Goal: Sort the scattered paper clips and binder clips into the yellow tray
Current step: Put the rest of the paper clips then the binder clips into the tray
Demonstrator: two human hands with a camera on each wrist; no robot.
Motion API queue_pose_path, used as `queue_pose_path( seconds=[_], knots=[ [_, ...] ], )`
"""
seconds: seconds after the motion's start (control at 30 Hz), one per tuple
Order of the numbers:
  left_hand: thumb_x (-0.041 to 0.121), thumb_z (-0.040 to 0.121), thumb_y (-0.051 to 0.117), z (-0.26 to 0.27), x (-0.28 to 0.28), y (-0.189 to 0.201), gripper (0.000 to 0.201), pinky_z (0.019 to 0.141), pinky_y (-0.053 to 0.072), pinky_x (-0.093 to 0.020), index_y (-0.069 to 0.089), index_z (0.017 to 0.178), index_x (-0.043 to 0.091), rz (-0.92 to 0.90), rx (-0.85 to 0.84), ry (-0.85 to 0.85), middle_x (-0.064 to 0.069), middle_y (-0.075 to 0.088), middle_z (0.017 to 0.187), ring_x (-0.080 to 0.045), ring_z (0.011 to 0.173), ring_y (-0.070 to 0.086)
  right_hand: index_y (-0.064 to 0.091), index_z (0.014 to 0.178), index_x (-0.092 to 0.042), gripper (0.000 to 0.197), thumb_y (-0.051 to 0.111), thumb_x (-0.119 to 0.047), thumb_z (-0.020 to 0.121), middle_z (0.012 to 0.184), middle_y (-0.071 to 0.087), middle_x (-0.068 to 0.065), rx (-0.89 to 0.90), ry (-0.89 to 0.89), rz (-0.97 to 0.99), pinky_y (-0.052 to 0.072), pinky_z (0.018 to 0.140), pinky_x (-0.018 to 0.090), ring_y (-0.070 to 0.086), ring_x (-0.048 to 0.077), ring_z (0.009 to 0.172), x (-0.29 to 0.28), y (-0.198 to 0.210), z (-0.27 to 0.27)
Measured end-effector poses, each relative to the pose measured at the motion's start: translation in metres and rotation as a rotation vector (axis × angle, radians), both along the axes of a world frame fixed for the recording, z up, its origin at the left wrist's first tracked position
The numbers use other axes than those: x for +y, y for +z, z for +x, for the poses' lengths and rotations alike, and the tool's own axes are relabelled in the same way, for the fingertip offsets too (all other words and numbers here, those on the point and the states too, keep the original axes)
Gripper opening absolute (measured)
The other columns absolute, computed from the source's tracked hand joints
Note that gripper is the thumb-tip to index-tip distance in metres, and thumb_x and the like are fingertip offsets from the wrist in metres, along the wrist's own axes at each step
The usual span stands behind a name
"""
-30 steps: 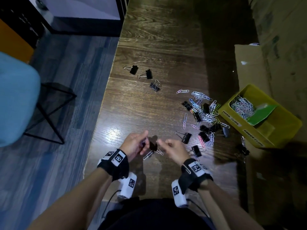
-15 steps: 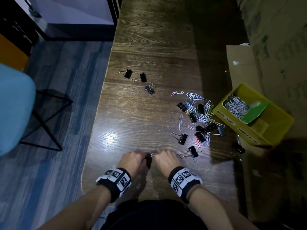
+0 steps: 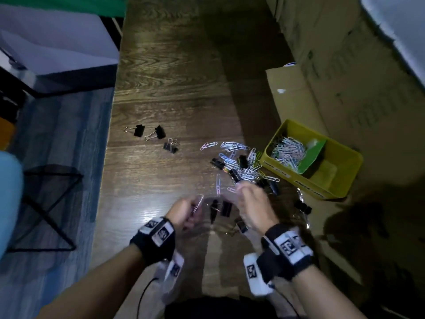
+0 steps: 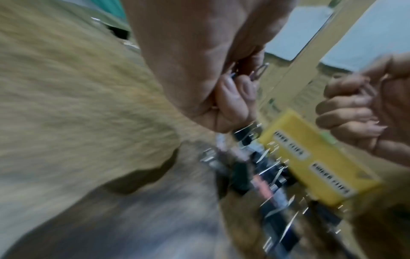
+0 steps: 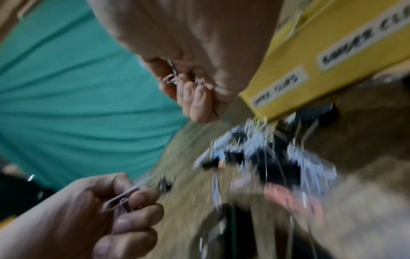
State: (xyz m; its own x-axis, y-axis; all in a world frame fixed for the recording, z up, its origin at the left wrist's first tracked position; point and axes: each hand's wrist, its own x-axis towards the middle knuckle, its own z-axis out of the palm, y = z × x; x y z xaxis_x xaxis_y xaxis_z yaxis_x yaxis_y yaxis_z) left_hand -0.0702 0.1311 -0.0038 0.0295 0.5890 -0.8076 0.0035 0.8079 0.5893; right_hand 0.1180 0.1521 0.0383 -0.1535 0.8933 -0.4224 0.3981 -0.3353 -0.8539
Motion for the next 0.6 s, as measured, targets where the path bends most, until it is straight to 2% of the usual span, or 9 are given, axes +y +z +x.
queue_pose_path(
  seconds=[0.07,0.13,0.2,0.27,0.33,0.4,0.43,0.5,0.6],
  knots=[
    [0.017,0.081,0.035,0.034,0.039,0.019,0.022,0.034,0.011,-0.01,0.038,0.059,0.02,0.041,-0.165,-0.051,0.005,0.033,0.046,-0.007,0.035,0.021,0.048,0.064,-0.031,0.027,0.034,-0.04,0.084,0.07,0.05,-0.005,0.083,-0.162,0.01,0.039,0.071,0.035,0.048,0.018,0.069,0.025,0.013,0.029],
    [0.014,0.079,0.035,0.074,0.078,0.039,0.02,0.036,0.013,-0.009,0.038,0.059,0.018,0.156,-0.206,-0.142,0.005,0.033,0.045,-0.007,0.035,0.022,0.042,0.06,-0.027,0.028,0.036,-0.034,0.087,0.061,0.038,-0.005,0.108,-0.313,0.013,0.032,0.061,0.035,0.038,0.016,0.06,0.054,0.02,0.056],
    [0.01,0.078,0.038,0.115,0.114,0.051,0.021,0.039,0.016,-0.009,0.04,0.057,0.013,0.23,-0.176,-0.166,0.001,0.033,0.046,-0.009,0.034,0.024,0.043,0.055,-0.025,0.029,0.038,-0.035,0.081,0.058,0.037,-0.005,0.013,-0.377,0.054,0.03,0.061,0.04,0.037,0.017,0.06,0.087,0.022,0.08],
    [0.008,0.08,0.041,0.15,0.144,0.06,0.025,0.04,0.022,-0.014,0.043,0.055,0.012,0.3,-0.081,-0.225,-0.002,0.036,0.047,-0.013,0.037,0.03,0.042,0.056,-0.025,0.028,0.035,-0.038,0.079,0.067,0.046,0.003,-0.13,-0.301,0.061,0.039,0.07,0.045,0.044,0.02,0.073,0.115,0.022,0.097],
    [0.014,0.085,0.047,0.174,0.168,0.058,0.024,0.042,0.04,-0.024,0.052,0.062,0.01,0.356,0.037,-0.325,-0.007,0.049,0.056,-0.021,0.045,0.047,0.046,0.062,-0.022,0.031,0.037,-0.034,0.089,0.082,0.052,0.013,-0.254,-0.215,0.038,0.044,0.083,0.044,0.051,0.025,0.082,0.133,0.021,0.107],
    [0.022,0.087,0.05,0.186,0.184,0.053,0.023,0.06,0.056,-0.037,0.06,0.077,0.004,0.396,0.173,-0.478,-0.018,0.063,0.076,-0.032,0.068,0.064,0.059,0.073,-0.014,0.032,0.04,-0.03,0.093,0.089,0.061,0.017,-0.37,-0.181,0.045,0.045,0.081,0.038,0.059,0.031,0.087,0.144,0.019,0.114],
    [0.024,0.086,0.049,0.188,0.19,0.049,0.026,0.067,0.055,-0.038,0.061,0.081,0.003,0.41,0.244,-0.574,-0.023,0.065,0.087,-0.036,0.079,0.065,0.065,0.082,-0.011,0.03,0.042,-0.027,0.094,0.095,0.065,0.017,-0.431,-0.152,0.048,0.045,0.08,0.034,0.06,0.032,0.09,0.147,0.019,0.115],
    [0.029,0.084,0.048,0.187,0.193,0.045,0.03,0.072,0.048,-0.033,0.063,0.083,0.003,0.45,0.368,-0.749,-0.024,0.064,0.098,-0.036,0.09,0.062,0.069,0.095,-0.006,0.028,0.045,-0.021,0.093,0.106,0.067,0.016,-0.505,-0.064,0.042,0.047,0.085,0.033,0.059,0.031,0.097,0.149,0.014,0.116],
    [0.033,0.081,0.054,0.179,0.19,0.045,0.032,0.08,0.048,-0.03,0.069,0.102,0.014,0.489,0.435,-0.839,-0.012,0.067,0.103,-0.027,0.097,0.061,0.068,0.097,-0.009,0.024,0.047,-0.018,0.092,0.107,0.067,0.016,-0.499,0.024,0.014,0.048,0.088,0.035,0.06,0.031,0.1,0.147,0.005,0.12]
  ],
)
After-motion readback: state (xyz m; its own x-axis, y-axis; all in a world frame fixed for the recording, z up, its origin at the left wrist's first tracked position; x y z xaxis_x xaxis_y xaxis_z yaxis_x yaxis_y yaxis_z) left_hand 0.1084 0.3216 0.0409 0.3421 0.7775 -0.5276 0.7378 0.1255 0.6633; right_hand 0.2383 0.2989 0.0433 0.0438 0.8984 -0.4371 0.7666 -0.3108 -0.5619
